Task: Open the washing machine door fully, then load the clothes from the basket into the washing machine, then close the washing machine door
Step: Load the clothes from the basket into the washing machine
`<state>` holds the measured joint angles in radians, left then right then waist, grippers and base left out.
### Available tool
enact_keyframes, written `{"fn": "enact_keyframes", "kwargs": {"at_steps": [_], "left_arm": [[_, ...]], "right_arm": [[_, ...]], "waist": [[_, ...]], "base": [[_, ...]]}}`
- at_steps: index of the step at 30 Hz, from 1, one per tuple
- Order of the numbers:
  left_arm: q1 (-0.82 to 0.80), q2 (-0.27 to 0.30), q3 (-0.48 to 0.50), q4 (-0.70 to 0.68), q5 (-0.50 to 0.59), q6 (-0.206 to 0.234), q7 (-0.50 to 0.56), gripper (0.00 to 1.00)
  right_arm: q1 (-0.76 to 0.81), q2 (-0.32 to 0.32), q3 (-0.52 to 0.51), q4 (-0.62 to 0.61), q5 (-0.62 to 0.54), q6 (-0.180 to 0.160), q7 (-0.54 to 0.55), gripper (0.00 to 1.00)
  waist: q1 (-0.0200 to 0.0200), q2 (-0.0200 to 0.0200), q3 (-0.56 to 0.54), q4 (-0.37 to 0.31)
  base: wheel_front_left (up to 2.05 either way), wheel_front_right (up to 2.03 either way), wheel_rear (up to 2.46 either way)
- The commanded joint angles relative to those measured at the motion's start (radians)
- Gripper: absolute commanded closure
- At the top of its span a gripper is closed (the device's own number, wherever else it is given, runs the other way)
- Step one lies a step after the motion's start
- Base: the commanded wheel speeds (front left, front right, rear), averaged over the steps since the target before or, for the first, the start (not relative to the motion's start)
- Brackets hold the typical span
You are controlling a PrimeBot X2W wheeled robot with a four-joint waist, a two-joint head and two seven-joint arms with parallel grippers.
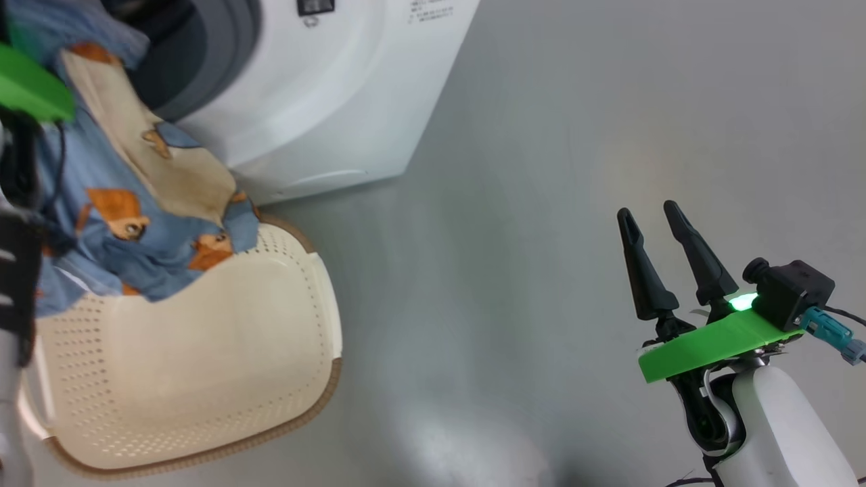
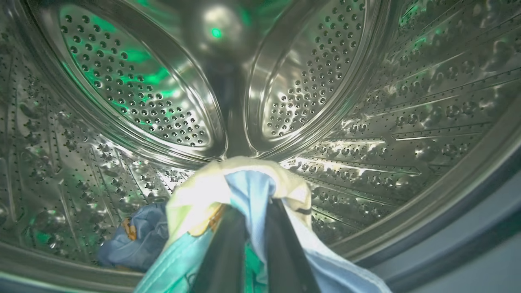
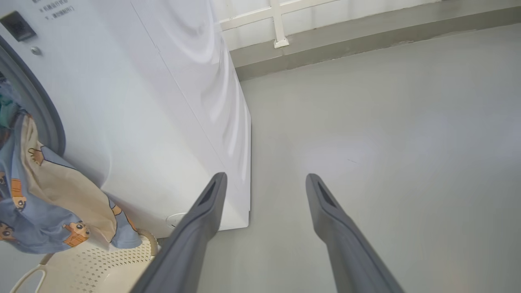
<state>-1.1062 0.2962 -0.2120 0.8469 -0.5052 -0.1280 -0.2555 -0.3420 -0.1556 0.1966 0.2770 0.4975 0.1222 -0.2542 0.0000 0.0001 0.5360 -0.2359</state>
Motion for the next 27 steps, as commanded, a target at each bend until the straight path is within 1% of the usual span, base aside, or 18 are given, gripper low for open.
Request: {"fn": "enact_keyframes", "kwargs": {"at_steps": [1, 3, 5, 7, 14, 15, 16, 17, 20, 22, 27], "left_arm": [[-0.051, 0.054, 0.022, -0.012, 0.021, -0.002, -0.006, 1.0], [-0.077, 0.057, 0.013, 0.0, 0.045, -0.002, -0.006, 1.0], [-0.101, 0.064, 0.026, -0.003, 0.065, 0.0, -0.006, 1.0], [-0.117, 0.07, 0.047, -0.021, 0.088, 0.011, -0.006, 1.0], [-0.129, 0.066, 0.145, -0.157, 0.173, 0.044, -0.006, 1.0], [-0.124, 0.062, 0.157, -0.163, 0.183, 0.046, -0.006, 0.91], [-0.118, 0.058, 0.168, -0.168, 0.192, 0.045, -0.006, 0.32], [-0.11, 0.053, 0.179, -0.168, 0.2, 0.045, -0.006, 0.0], [-0.085, 0.035, 0.196, -0.142, 0.22, 0.041, -0.006, 0.0], [-0.084, 0.025, 0.18, -0.045, 0.233, 0.031, -0.006, 0.0], [-0.092, 0.003, 0.177, 0.06, 0.234, 0.027, -0.006, 0.0]], "right_arm": [[-0.004, 0.0, 0.011, -0.028, -0.009, 0.008, -0.008, 0.0], [-0.01, 0.002, 0.01, -0.031, -0.01, 0.008, -0.008, 0.0], [-0.014, 0.005, 0.013, -0.034, -0.01, 0.008, -0.008, 0.0], [-0.016, 0.009, 0.013, -0.036, -0.011, 0.008, -0.008, 0.0], [-0.015, 0.018, 0.006, -0.039, -0.015, 0.008, -0.008, 0.0], [-0.016, 0.019, 0.005, -0.038, -0.016, 0.008, -0.008, 0.0], [-0.017, 0.021, 0.006, -0.037, -0.017, 0.008, -0.008, 0.0], [-0.018, 0.022, 0.006, -0.037, -0.018, 0.008, -0.008, 0.0], [-0.02, 0.023, 0.007, -0.034, -0.019, 0.008, -0.008, 0.0], [-0.015, 0.018, 0.01, -0.031, -0.02, 0.008, -0.008, 0.0], [-0.007, 0.01, 0.012, -0.022, -0.021, 0.008, -0.008, 0.0]], "waist": [[0.0, -0.0001, 0.062, -0.039], [0.0, -0.0001, 0.075, -0.046], [0.0, -0.0001, 0.083, -0.055], [0.0, -0.0001, 0.089, -0.061], [0.0, -0.0001, 0.105, -0.071], [0.0, -0.0001, 0.105, -0.07], [0.0, -0.0001, 0.105, -0.07], [0.0, -0.0001, 0.104, -0.069], [0.0, -0.0001, 0.098, -0.061], [0.0, -0.0001, 0.089, -0.047], [0.0, -0.0001, 0.065, -0.023]], "base": [[0.0, 0.0, 0.0], [0.0, 0.0, 0.0], [0.0, 0.0, 0.0], [0.0, 0.0, 0.0], [0.0, 0.0, 0.0], [0.0, 0.0, 0.0], [0.0, 0.0, 0.0], [0.0, 0.0, 0.0], [0.0, 0.0, 0.0], [0.0, 0.0, 0.0], [0.0, 0.0, 0.0]]}}
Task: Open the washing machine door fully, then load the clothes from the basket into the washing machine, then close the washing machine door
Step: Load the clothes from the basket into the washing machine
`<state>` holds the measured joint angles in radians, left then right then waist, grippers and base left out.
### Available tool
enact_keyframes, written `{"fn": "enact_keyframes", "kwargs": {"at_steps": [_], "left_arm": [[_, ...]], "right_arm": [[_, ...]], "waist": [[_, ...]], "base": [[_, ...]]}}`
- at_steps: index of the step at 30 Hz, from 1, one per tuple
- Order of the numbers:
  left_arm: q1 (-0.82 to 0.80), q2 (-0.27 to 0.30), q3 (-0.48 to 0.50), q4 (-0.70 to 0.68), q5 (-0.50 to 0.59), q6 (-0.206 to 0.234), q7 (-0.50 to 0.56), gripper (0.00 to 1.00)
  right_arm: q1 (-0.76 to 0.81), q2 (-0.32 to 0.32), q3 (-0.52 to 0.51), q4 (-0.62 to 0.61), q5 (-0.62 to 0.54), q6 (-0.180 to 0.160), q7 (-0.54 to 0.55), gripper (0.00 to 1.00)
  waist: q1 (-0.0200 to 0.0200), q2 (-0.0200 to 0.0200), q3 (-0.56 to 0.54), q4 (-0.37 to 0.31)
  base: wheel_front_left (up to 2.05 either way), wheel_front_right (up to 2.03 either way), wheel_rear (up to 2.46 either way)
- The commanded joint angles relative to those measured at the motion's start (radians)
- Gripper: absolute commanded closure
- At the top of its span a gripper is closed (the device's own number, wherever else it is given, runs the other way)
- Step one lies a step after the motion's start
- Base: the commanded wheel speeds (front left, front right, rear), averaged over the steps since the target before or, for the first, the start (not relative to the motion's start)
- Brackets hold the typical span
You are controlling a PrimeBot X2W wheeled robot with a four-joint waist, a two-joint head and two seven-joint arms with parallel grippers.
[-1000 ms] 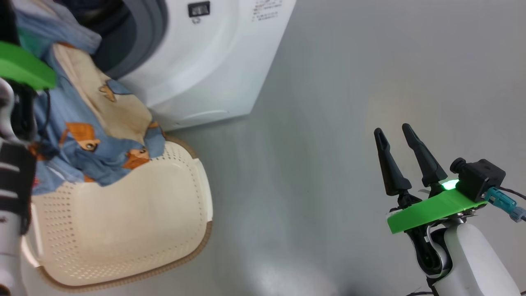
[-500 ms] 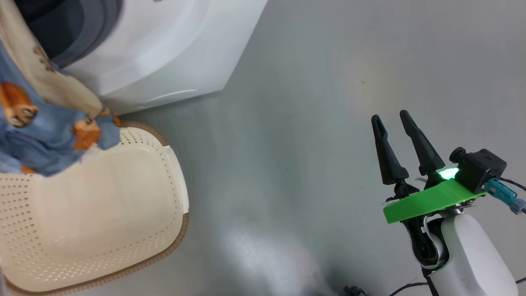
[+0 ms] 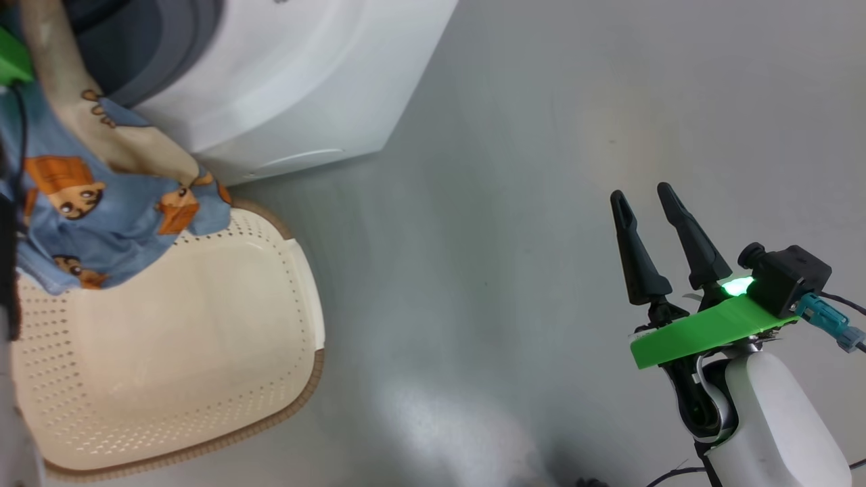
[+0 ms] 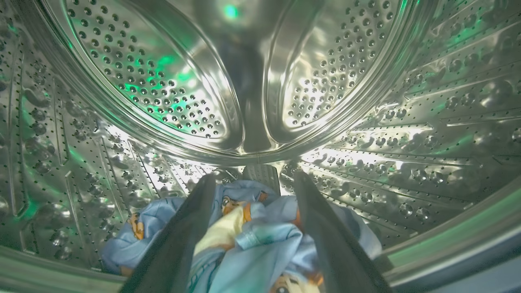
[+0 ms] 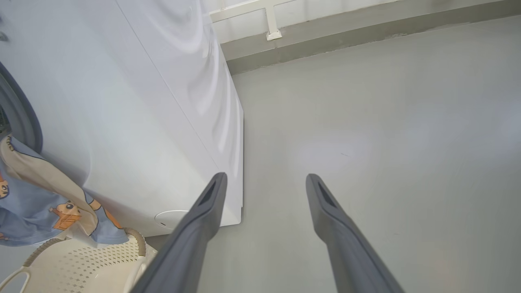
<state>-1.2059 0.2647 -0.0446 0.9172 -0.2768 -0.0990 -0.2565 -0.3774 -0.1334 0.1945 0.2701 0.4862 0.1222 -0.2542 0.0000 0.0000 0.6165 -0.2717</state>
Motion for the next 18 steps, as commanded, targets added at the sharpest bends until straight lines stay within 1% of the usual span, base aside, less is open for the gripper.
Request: {"fn": "enact_keyframes", "kwargs": {"at_steps": [1, 7, 11, 18], "left_arm": [[0.011, 0.029, 0.009, 0.002, 0.004, -0.003, -0.005, 0.0], [0.039, 0.01, 0.007, 0.018, -0.001, -0.013, -0.005, 0.0], [0.086, 0.008, 0.006, -0.003, 0.0, -0.02, -0.005, 0.0], [0.216, -0.006, 0.017, -0.123, 0.007, -0.026, -0.005, 0.0]], "right_arm": [[0.029, -0.014, 0.015, -0.013, -0.009, 0.008, -0.008, 0.0], [0.033, -0.018, 0.026, -0.002, -0.008, 0.008, -0.008, 0.0], [0.037, -0.019, 0.032, 0.006, -0.004, 0.008, -0.008, 0.0], [0.057, -0.021, 0.027, 0.011, -0.001, 0.008, -0.008, 0.0]], "waist": [[0.0, 0.0, -0.022, 0.017], [0.0, 0.0, -0.063, 0.033], [0.0, 0.0, -0.101, 0.042], [0.0, 0.0, -0.154, 0.066]], "base": [[0.0, 0.0, 0.0], [0.0, 0.0, 0.0], [0.0, 0.0, 0.0], [0.0, 0.0, 0.0]]}}
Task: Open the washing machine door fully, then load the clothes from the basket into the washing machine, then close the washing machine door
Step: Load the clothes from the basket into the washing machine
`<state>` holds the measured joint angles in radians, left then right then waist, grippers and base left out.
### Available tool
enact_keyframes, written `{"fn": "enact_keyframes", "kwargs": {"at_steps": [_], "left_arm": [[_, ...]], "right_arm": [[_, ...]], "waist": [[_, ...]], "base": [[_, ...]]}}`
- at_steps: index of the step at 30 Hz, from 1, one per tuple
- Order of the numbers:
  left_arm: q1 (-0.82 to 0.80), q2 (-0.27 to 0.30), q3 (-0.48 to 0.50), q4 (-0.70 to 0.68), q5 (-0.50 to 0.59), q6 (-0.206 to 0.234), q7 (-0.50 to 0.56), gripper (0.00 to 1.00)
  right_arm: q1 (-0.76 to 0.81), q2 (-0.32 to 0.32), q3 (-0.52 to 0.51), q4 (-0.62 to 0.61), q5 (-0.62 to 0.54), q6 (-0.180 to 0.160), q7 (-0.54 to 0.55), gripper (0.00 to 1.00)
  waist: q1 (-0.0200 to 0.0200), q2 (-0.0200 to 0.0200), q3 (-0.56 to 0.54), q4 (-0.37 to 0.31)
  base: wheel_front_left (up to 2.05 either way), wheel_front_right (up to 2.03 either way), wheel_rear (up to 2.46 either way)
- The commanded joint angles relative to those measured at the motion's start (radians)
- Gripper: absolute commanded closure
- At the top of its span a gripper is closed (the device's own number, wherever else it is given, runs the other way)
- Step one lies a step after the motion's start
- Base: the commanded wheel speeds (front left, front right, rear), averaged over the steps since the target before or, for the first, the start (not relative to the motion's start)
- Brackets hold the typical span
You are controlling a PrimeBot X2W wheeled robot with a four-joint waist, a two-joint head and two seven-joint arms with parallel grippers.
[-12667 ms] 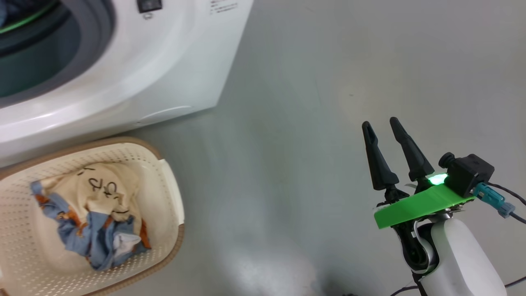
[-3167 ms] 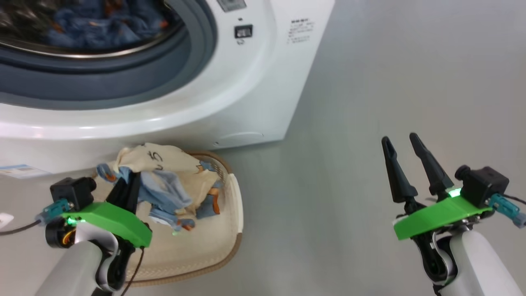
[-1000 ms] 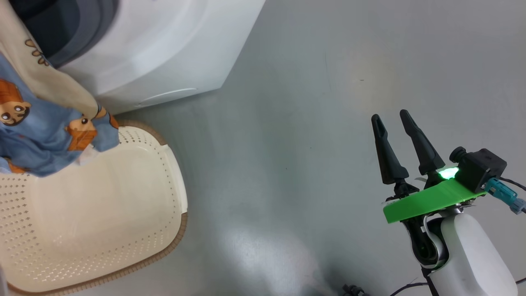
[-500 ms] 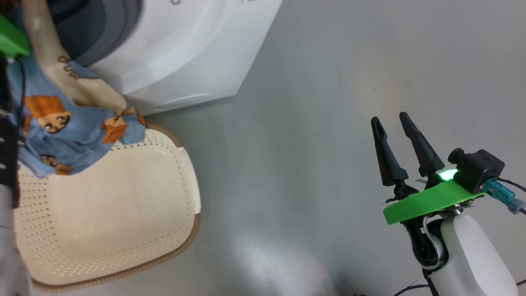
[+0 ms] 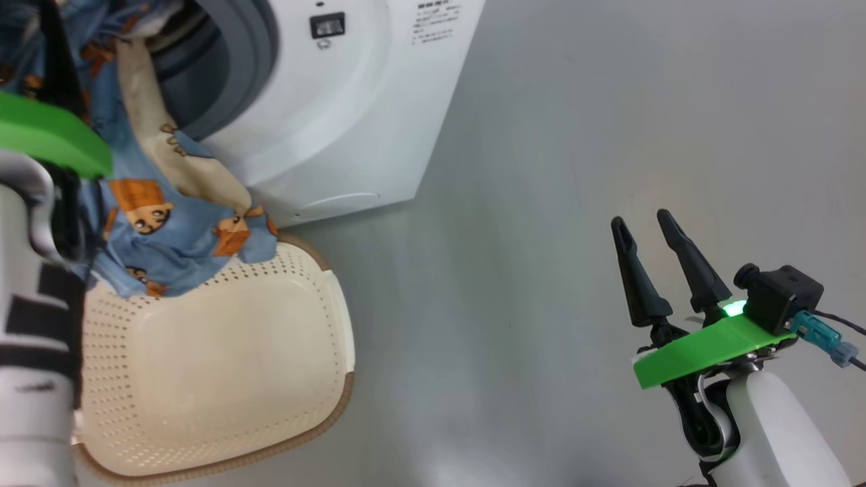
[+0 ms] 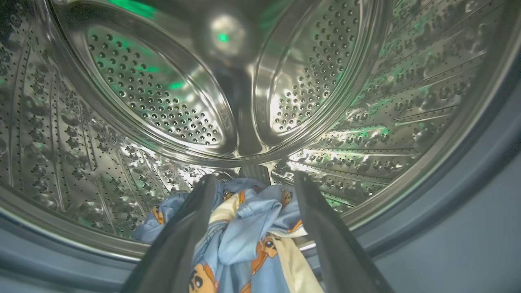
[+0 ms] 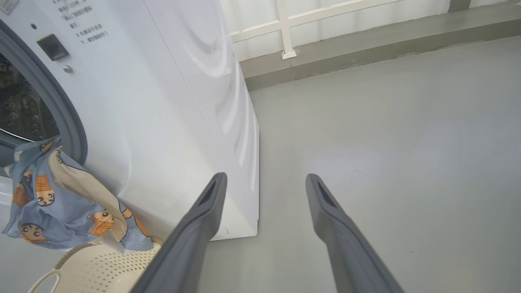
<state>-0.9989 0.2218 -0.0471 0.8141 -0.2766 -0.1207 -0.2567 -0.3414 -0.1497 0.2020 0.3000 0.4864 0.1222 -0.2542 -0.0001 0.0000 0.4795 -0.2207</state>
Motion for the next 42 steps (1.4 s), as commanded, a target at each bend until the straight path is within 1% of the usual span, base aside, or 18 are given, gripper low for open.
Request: {"fn": "enact_keyframes", "kwargs": {"at_steps": [1, 4, 8, 15, 21, 28, 35, 42], "left_arm": [[0.031, 0.035, 0.022, -0.044, 0.009, -0.005, -0.005, 0.0], [0.103, 0.034, 0.024, -0.142, 0.037, -0.005, -0.005, 0.0], [0.223, 0.01, 0.049, -0.272, 0.052, -0.005, -0.005, 0.0], [0.427, -0.037, 0.08, -0.41, 0.06, -0.006, -0.005, 0.0], [0.553, -0.073, 0.107, -0.465, 0.056, -0.007, -0.005, 0.0], [0.659, -0.105, 0.137, -0.516, 0.041, -0.007, -0.005, 0.0], [0.722, -0.125, 0.155, -0.553, 0.038, -0.004, -0.005, 0.0], [0.768, -0.138, 0.147, -0.573, 0.038, -0.005, -0.005, 0.0]], "right_arm": [[0.022, -0.005, 0.017, -0.02, -0.001, 0.008, -0.008, 0.0], [0.025, -0.008, 0.014, -0.019, -0.001, 0.008, -0.008, 0.0], [0.027, -0.014, 0.013, -0.016, -0.001, 0.008, -0.008, 0.0], [0.043, -0.02, 0.005, -0.024, -0.001, 0.008, -0.008, 0.0], [0.057, -0.026, -0.002, -0.031, -0.002, 0.008, -0.008, 0.0], [0.068, -0.03, -0.008, -0.052, -0.001, 0.008, -0.008, 0.0], [0.074, -0.032, -0.01, -0.061, -0.003, 0.008, -0.008, 0.0], [0.076, -0.035, -0.016, -0.06, -0.003, 0.008, -0.008, 0.0]], "waist": [[0.0001, 0.0, -0.023, 0.019], [0.0001, 0.0, -0.038, 0.03], [0.0001, 0.0, -0.061, 0.043], [0.0001, 0.0, -0.1, 0.063], [0.0001, 0.0, -0.126, 0.085], [0.0001, 0.0, -0.138, 0.102], [0.0001, 0.0, -0.138, 0.111], [0.0001, 0.0, -0.138, 0.117]], "base": [[0.0, 0.0, 0.0], [0.0, 0.0, 0.0], [0.0, 0.0, 0.0], [0.0, 0.0, 0.0], [0.0, 0.0, 0.0], [0.0, 0.0, 0.0], [0.0, 0.0, 0.0], [0.0, 0.0, 0.0]]}}
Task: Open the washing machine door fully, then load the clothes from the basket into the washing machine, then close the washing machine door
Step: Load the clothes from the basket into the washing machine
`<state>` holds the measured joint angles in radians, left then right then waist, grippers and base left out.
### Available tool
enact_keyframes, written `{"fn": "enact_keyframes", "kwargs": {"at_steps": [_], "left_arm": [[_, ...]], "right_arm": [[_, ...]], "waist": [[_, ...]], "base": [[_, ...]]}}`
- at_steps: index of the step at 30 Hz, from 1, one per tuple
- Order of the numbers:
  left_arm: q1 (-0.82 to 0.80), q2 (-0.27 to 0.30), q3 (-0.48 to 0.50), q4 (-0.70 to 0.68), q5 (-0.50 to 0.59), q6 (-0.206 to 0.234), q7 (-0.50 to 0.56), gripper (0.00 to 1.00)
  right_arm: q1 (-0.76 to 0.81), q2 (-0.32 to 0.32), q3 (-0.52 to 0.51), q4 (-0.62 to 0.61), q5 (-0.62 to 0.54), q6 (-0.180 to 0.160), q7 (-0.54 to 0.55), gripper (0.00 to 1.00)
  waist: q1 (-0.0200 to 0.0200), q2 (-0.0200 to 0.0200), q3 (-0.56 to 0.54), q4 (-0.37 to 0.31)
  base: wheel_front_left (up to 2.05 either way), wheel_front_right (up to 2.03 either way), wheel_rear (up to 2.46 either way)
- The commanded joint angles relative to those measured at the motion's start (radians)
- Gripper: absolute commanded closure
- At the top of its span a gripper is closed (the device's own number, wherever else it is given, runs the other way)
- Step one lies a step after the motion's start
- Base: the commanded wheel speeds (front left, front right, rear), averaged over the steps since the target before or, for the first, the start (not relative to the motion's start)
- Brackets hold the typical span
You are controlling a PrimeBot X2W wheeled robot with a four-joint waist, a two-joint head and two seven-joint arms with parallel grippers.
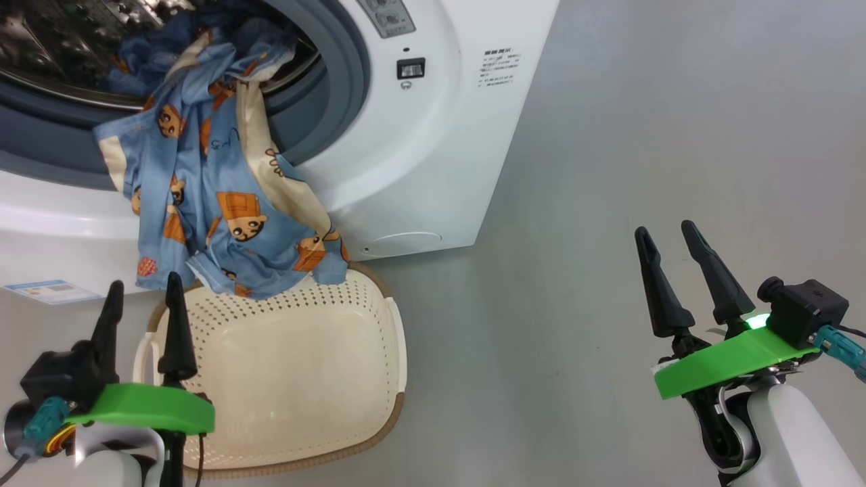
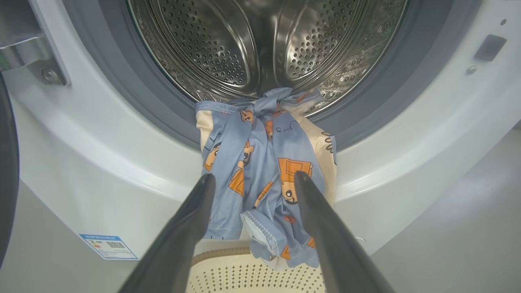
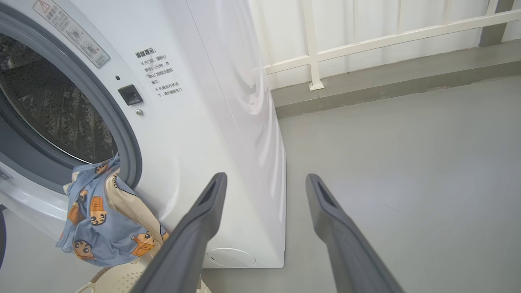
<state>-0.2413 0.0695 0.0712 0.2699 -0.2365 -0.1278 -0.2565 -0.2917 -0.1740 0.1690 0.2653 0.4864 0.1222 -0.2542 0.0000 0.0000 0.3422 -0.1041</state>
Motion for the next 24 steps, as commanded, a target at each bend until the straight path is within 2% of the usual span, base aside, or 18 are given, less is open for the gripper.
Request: {"fn": "enact_keyframes", "kwargs": {"at_steps": [1, 14, 24], "left_arm": [[0.016, 0.013, 0.027, -0.031, -0.002, 0.001, -0.005, 0.0], [0.072, 0.0, 0.021, -0.02, -0.016, -0.001, -0.005, 0.0], [-0.007, 0.029, -0.054, 0.153, -0.073, -0.002, 0.036, 0.0]], "right_arm": [[0.027, -0.01, 0.016, -0.024, -0.003, 0.008, -0.008, 0.0], [0.054, -0.016, 0.019, -0.011, 0.0, 0.008, -0.008, 0.0], [0.054, -0.02, 0.021, -0.015, -0.001, 0.008, -0.008, 0.0]], "waist": [[0.0, 0.0, -0.003, 0.001], [0.0, 0.0, -0.065, 0.0], [0.0, 0.0, -0.053, 0.0]], "base": [[0.0, 0.0, 0.0], [0.0, 0.0, 0.0], [0.0, 0.0, 0.0]]}}
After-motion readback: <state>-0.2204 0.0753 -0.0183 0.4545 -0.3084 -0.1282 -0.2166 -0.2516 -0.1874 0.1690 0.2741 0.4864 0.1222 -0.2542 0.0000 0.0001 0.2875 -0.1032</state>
